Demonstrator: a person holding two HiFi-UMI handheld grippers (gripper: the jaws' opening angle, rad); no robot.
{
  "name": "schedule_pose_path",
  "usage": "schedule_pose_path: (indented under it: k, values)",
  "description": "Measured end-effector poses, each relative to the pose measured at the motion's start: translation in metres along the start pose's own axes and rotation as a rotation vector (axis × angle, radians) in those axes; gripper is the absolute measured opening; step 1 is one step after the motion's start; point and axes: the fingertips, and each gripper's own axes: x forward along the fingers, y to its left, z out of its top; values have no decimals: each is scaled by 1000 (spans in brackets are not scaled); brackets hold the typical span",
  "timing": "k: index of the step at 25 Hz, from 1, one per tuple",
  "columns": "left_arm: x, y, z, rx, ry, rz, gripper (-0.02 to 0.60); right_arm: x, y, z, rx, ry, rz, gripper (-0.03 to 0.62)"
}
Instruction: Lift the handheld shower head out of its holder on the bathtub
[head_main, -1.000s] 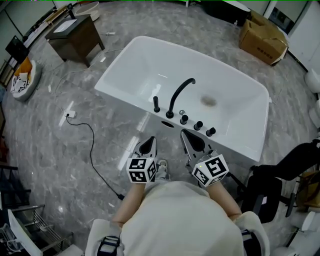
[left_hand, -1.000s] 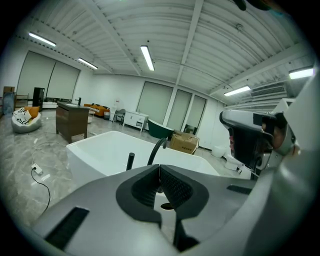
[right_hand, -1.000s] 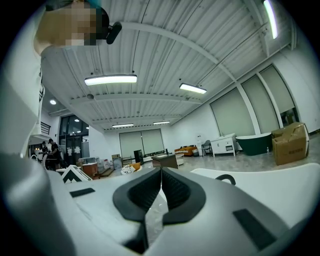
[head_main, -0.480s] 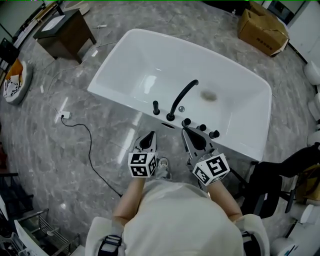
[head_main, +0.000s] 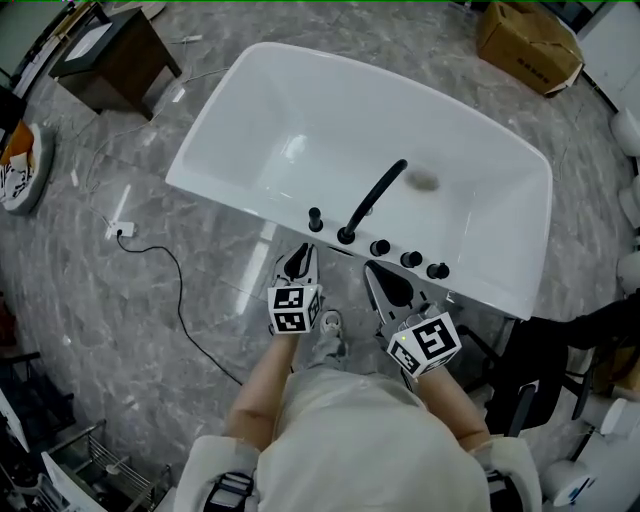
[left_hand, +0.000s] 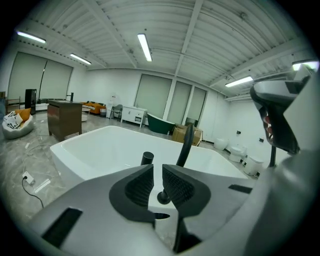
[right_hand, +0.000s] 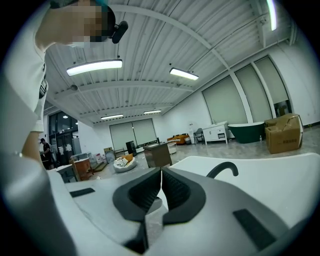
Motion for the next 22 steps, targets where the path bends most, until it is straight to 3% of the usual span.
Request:
schedule_pose_path:
  k: [3,9,15,22]
  values:
    - [25,11,-8,-10,18,-14,137,9,-4,-5,8,13,-3,20]
    - [69,24,-32,31,83,-49,240,23,-10,-18,30,47,0,20]
    - [109,34,-55,87,146,-55,281,33,-24,-34,53,81,-16,20]
    - [142,44,-75,162,202,-47,279,34,-34,-45,67,111,-40,20]
